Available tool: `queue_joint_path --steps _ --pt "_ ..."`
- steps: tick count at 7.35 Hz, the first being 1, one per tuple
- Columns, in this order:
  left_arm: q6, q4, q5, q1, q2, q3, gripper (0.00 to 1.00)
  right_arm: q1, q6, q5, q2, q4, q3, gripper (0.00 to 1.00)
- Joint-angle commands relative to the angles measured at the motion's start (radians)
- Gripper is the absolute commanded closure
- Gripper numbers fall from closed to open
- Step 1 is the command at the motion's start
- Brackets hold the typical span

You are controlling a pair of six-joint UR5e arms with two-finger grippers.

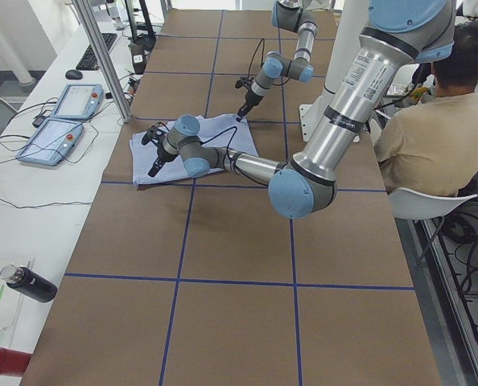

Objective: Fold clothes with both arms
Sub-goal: 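Move the right gripper to the shirt corner nearest the robot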

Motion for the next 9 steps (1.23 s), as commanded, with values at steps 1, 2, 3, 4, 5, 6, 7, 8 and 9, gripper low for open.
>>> queue_joint_path --steps 1,2,3,4,5,6,7,8,9 --pt "-0.002 0.000 0.000 0.000 0.000 0.000 0.00 0.000 -0.010 0.001 0.003 -0.003 0.001 1.00" --pt "-0.002 0.000 0.000 0.000 0.002 0.000 0.00 -0.003 -0.017 0.003 -0.009 -0.003 0.006 1.00" --pt "-0.002 0.000 0.000 0.000 0.002 -0.002 0.00 -0.003 -0.037 0.006 -0.012 -0.009 0.021 1.00" --pt "-0.017 0.003 -0.002 0.000 0.002 -0.014 0.00 -0.002 -0.045 0.010 -0.035 -0.042 0.086 1.00" --pt "-0.070 0.008 -0.003 0.003 0.003 -0.044 0.00 -0.003 -0.051 0.010 -0.110 -0.093 0.224 1.00" --pt "-0.125 0.008 -0.023 0.016 0.035 -0.104 0.00 -0.059 -0.045 -0.014 -0.212 -0.102 0.366 1.00" --pt "-0.218 0.009 -0.113 0.019 0.084 -0.214 0.00 -0.125 -0.041 -0.099 -0.279 -0.104 0.437 1.00" --pt "-0.327 0.009 -0.150 0.064 0.138 -0.341 0.00 -0.161 -0.034 -0.136 -0.284 -0.104 0.452 1.00" --pt "-0.494 0.009 -0.146 0.150 0.199 -0.470 0.00 -0.182 -0.025 -0.144 -0.299 -0.104 0.472 1.00"
